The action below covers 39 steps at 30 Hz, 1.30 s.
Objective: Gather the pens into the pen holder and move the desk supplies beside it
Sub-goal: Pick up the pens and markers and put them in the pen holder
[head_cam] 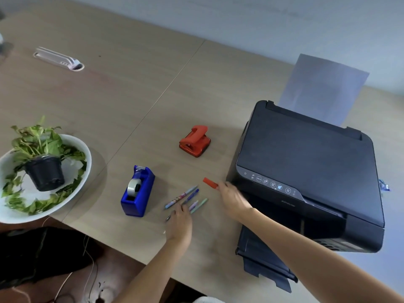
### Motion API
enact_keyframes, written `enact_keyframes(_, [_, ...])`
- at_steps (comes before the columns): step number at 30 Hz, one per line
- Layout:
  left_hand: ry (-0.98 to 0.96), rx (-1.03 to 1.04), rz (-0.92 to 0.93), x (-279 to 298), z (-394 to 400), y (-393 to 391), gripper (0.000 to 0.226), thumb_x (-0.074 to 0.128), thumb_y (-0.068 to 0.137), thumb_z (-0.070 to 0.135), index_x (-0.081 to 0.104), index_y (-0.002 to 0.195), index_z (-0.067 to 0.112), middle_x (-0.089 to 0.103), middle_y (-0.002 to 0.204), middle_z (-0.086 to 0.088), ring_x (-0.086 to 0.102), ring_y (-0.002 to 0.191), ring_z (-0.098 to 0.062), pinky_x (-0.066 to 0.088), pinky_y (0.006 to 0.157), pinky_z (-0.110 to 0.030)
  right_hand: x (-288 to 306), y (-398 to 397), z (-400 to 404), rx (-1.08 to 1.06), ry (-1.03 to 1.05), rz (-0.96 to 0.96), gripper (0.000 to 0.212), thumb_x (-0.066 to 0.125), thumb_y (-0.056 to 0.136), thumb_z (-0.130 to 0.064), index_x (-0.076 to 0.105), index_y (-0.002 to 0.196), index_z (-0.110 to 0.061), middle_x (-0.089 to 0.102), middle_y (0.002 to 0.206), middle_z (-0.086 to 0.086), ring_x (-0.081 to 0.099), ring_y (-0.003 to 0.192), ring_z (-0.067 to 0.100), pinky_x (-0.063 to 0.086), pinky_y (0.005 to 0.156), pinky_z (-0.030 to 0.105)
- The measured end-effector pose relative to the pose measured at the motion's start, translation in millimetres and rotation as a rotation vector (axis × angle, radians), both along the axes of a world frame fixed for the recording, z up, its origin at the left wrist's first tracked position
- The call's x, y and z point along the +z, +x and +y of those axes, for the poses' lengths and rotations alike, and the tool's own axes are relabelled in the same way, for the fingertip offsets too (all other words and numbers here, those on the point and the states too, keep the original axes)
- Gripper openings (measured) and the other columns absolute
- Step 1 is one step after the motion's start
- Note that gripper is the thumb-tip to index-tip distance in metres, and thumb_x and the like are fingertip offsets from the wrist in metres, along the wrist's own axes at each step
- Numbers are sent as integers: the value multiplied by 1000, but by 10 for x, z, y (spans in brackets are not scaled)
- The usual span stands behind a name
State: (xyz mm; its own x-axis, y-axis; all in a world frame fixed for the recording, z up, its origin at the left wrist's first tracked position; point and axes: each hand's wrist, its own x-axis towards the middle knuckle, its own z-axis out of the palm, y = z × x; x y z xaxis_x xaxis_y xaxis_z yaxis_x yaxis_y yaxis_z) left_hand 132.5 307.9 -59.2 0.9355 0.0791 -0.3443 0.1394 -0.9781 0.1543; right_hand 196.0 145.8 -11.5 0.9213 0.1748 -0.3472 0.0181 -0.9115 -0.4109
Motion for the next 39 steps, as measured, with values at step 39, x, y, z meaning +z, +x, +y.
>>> enact_keyframes(39, [-1063, -63, 108, 1539, -5282, 1119, 36, 47, 95, 0, 49, 67, 22, 69, 107, -13, 63, 99, -25, 52, 68, -26, 893, -507, -4550, -894, 367, -704, 14, 34, 93, -2, 36, 103, -12, 75, 72, -3, 52, 76, 23, 45, 70, 32])
